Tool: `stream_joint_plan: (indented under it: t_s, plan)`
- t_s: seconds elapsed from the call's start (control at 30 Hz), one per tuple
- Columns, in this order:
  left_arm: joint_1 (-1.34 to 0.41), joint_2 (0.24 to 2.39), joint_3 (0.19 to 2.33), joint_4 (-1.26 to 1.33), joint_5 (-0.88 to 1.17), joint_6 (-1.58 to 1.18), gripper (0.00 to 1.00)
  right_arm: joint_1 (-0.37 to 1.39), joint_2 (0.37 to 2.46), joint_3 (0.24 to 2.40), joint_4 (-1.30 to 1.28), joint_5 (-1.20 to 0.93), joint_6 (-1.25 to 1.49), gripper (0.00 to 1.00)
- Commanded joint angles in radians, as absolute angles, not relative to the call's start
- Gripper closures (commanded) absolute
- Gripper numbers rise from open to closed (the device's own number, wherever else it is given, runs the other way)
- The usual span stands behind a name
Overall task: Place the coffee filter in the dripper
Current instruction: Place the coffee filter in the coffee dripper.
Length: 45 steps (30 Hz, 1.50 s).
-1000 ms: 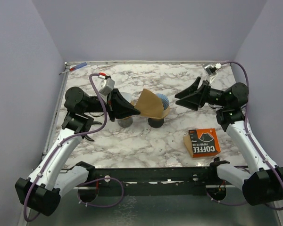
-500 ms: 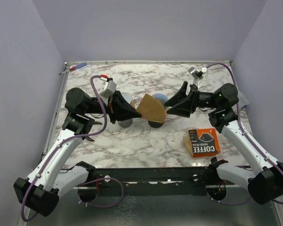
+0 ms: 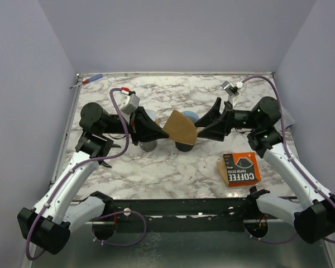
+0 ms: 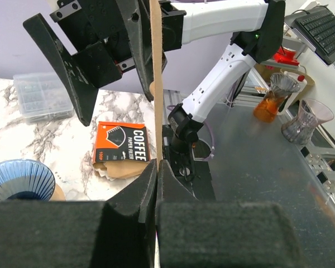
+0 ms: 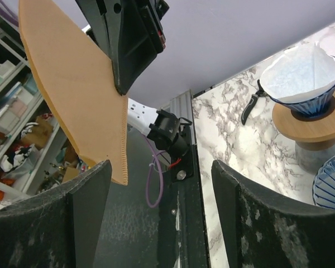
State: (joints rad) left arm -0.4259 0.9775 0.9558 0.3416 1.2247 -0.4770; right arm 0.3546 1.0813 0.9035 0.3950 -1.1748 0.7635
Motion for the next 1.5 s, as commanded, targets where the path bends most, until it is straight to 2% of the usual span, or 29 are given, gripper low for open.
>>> stream_joint_plan:
  t_s: [0.0,0.33,0.47,0.7,0.97,1.27,1.47]
  plan:
    - [-0.429,0.983,0.971,0.344,1.205,-0.457,1.00,0.360,1.038,0.952,0.240,-1.165,0.630,0.22]
    - [-0.429,0.989,0.971,0.344,1.198,-0.458,1.00,0.360,0.984,0.945,0.191,-1.158,0.554,0.14]
    - [-0.430,0.987,0.971,0.344,1.203,-0.462,1.00,0.360,0.998,0.955,0.183,-1.144,0.548,0.15]
    - [-0.430,0.973,0.959,0.343,1.194,-0.465,1.00,0.360,1.025,0.939,0.288,-1.148,0.633,0.23]
    - [-0.430,0.968,0.952,0.343,1.181,-0.467,1.00,0.370,1.037,0.921,0.378,-1.155,0.702,0.23]
    - [-0.430,0.964,0.953,0.343,1.185,-0.470,1.00,0.382,1.017,0.920,0.335,-1.072,0.662,0.26]
    - [-0.430,0.955,0.948,0.342,1.185,-0.471,1.00,0.382,0.986,0.928,0.301,-1.022,0.650,0.24]
